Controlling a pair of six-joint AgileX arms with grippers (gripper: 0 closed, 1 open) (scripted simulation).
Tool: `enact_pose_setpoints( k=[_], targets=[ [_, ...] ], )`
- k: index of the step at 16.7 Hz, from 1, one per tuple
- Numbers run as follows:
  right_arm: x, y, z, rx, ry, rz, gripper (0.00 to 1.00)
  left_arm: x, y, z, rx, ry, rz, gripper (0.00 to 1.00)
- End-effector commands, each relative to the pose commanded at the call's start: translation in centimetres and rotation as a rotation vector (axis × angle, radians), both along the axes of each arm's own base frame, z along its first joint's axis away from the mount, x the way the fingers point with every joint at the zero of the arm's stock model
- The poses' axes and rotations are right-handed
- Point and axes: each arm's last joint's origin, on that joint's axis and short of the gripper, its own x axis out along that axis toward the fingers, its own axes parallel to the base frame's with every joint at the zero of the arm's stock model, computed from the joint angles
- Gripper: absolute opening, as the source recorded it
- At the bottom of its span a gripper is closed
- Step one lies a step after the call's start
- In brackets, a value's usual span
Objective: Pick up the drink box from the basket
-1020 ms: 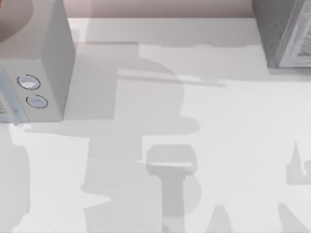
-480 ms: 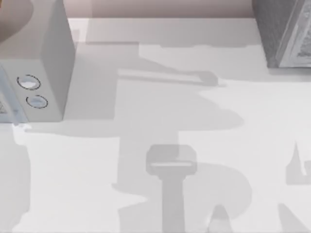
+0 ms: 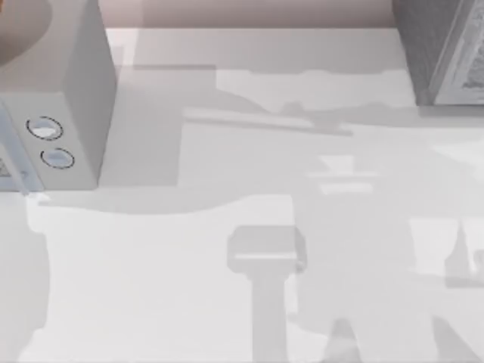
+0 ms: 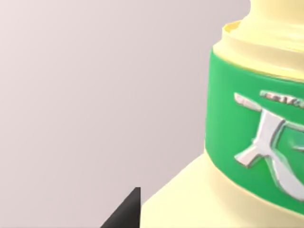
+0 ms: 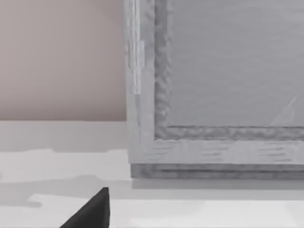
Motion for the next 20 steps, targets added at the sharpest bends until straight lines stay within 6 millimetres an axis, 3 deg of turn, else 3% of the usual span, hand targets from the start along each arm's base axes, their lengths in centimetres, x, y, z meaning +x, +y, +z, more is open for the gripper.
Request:
enact_pose_setpoints(
  k=[8,12,17,20],
  targets=[
    [0.0,0.0,0.0,0.000,0.000,0.000,1.00,-0.5,0.1,0.9,-0.003,0.012,0.007,0.00],
    [0.0,0.0,0.0,0.000,0.000,0.000,1.00,-1.9,-0.8,-0.2,-0.017,0.045,0.010,0.00],
    [0.0,0.0,0.0,0.000,0.000,0.000,1.00,-8.6,-4.1,-1.9,-0.014,0.038,0.010,0.00],
    [0.0,0.0,0.0,0.000,0.000,0.000,1.00,-13.9,-6.2,-5.0,-0.011,0.031,0.009,0.00]
  ],
)
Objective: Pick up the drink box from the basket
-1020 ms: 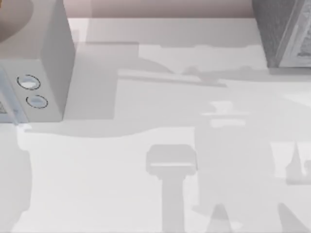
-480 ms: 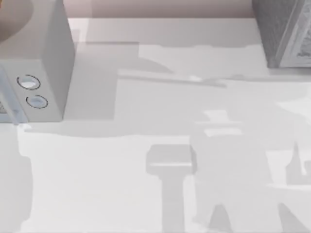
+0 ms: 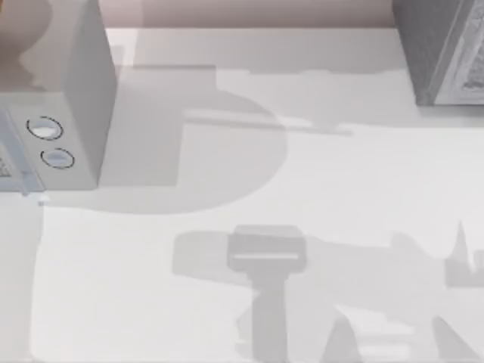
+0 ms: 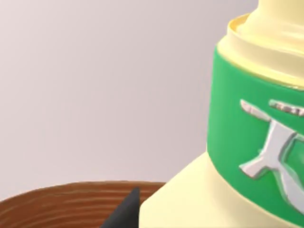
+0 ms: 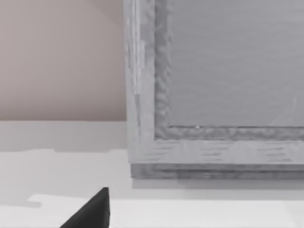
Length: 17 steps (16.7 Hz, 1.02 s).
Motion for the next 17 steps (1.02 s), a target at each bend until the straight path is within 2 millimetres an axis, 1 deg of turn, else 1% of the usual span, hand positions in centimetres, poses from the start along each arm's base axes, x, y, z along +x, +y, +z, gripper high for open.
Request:
enact_pose_setpoints(
  k=[3,6,8,10,11,13,14,15,17],
  targets=[
    [0.0,0.0,0.0,0.000,0.000,0.000,1.00,-4.9,-1.6,-4.9,0.001,-0.002,0.000,0.00],
    [0.0,0.0,0.0,0.000,0.000,0.000,1.00,-8.5,-2.7,-11.0,0.001,-0.003,0.001,0.00],
    [0.0,0.0,0.0,0.000,0.000,0.000,1.00,-10.0,-3.1,-15.1,0.001,-0.003,0.003,0.00],
    [0.0,0.0,0.0,0.000,0.000,0.000,1.00,-10.8,-3.4,-18.7,0.000,-0.003,0.005,0.00],
    [0.0,0.0,0.0,0.000,0.000,0.000,1.00,-11.0,-3.5,-20.2,0.000,-0.004,0.005,0.00],
    [0.0,0.0,0.0,0.000,0.000,0.000,1.00,-11.2,-3.6,-22.4,-0.001,-0.008,0.007,0.00],
    [0.0,0.0,0.0,0.000,0.000,0.000,1.00,-11.2,-3.6,-23.1,-0.001,-0.009,0.007,0.00],
    [0.0,0.0,0.0,0.000,0.000,0.000,1.00,-11.2,-3.7,-23.4,-0.002,-0.009,0.008,0.00],
    [0.0,0.0,0.0,0.000,0.000,0.000,1.00,-11.2,-3.7,-23.6,-0.002,-0.009,0.008,0.00]
  ],
)
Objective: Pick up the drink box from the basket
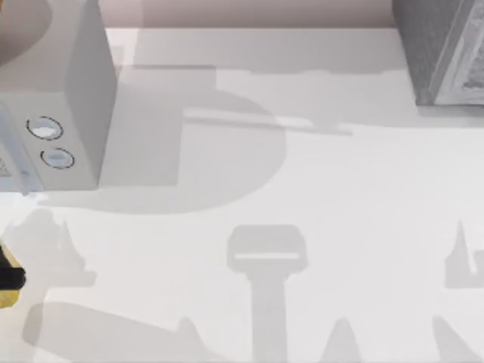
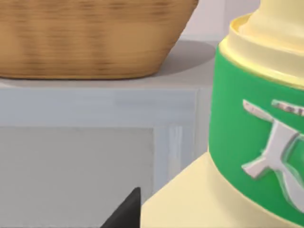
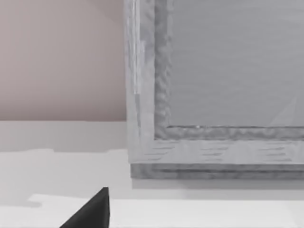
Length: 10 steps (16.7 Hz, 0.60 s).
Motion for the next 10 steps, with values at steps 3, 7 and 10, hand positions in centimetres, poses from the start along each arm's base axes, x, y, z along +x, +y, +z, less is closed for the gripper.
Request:
enact_pose_setpoints(
  k=[3,7,10],
  targets=[
    [0.0,0.0,0.0,0.000,0.000,0.000,1.00,0.0,0.0,0.0,0.002,0.006,0.002,0.00],
    [0.0,0.0,0.0,0.000,0.000,0.000,1.00,0.1,-0.4,1.3,-0.035,0.027,0.003,0.00],
    [0.0,0.0,0.0,0.000,0.000,0.000,1.00,0.5,-1.6,4.8,-0.106,0.067,0.012,0.00]
  ],
)
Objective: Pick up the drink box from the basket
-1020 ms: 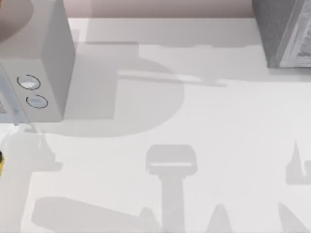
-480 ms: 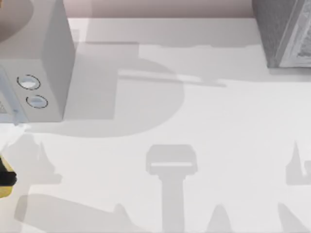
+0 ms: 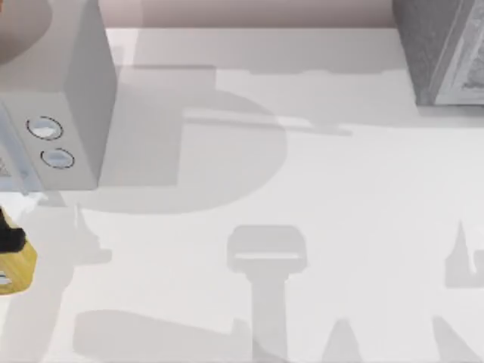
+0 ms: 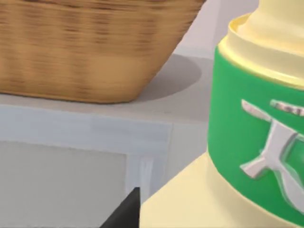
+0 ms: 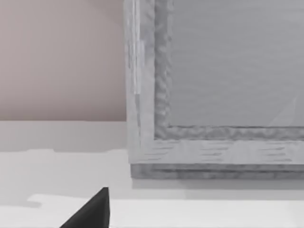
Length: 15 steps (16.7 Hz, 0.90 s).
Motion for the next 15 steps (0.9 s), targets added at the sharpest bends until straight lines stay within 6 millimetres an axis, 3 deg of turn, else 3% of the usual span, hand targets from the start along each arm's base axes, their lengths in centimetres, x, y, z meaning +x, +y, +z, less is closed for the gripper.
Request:
enact_pose_setpoints(
  k=[4,7,11,15],
  targets=[
    [0.0,0.0,0.0,0.000,0.000,0.000,1.00,2.3,-3.4,5.6,-0.089,0.093,0.032,0.00],
    [0.0,0.0,0.0,0.000,0.000,0.000,1.00,5.0,-8.3,7.9,-0.100,0.186,0.090,0.00],
    [0.0,0.0,0.0,0.000,0.000,0.000,1.00,7.2,-17.3,6.9,-0.031,0.245,0.199,0.00],
    [0.0,0.0,0.0,0.000,0.000,0.000,1.00,6.2,-25.3,3.0,0.060,0.171,0.279,0.00]
  ],
)
